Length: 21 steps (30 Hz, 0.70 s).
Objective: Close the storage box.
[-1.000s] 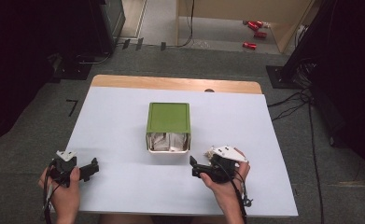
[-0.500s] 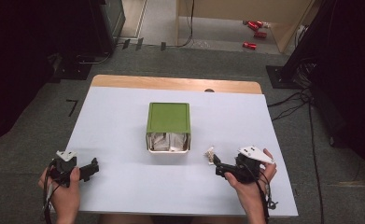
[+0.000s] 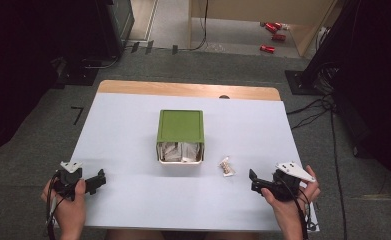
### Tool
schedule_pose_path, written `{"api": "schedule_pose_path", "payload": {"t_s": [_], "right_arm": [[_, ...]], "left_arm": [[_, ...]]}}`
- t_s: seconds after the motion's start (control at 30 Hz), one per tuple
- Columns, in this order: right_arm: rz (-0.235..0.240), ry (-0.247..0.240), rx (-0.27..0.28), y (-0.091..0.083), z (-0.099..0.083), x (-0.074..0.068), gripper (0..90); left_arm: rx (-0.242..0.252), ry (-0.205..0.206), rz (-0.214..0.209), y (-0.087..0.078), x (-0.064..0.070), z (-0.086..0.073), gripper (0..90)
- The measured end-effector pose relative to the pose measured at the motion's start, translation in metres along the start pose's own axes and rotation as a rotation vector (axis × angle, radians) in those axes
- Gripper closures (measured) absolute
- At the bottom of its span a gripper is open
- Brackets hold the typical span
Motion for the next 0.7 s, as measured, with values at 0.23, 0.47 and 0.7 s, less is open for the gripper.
{"api": "schedule_pose_path", "payload": {"t_s": [0.23,0.47,0.7], "right_arm": [[-0.019,-0.009,-0.036,0.005,-0.021,0.026,0.0],[-0.05,-0.001,-0.067,0.013,-0.039,0.044,0.0],[-0.079,-0.024,-0.109,0.02,-0.056,0.053,0.0]], "left_arm": [[0.0,0.0,0.0,0.0,0.0,0.0,0.0],[0.0,0.0,0.0,0.0,0.0,0.0,0.0],[0.0,0.0,0.001,0.0,0.0,0.0,0.0]]}}
Point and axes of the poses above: each handheld gripper's, and its own axes: y roughly forward along the jaws, z roughly out of its top, x roughly to its right, the point moved 9 cm from there along y, roughly forward along the jaws, and after that the axes turned 10 degrees about -z, right-handed, at the moved point
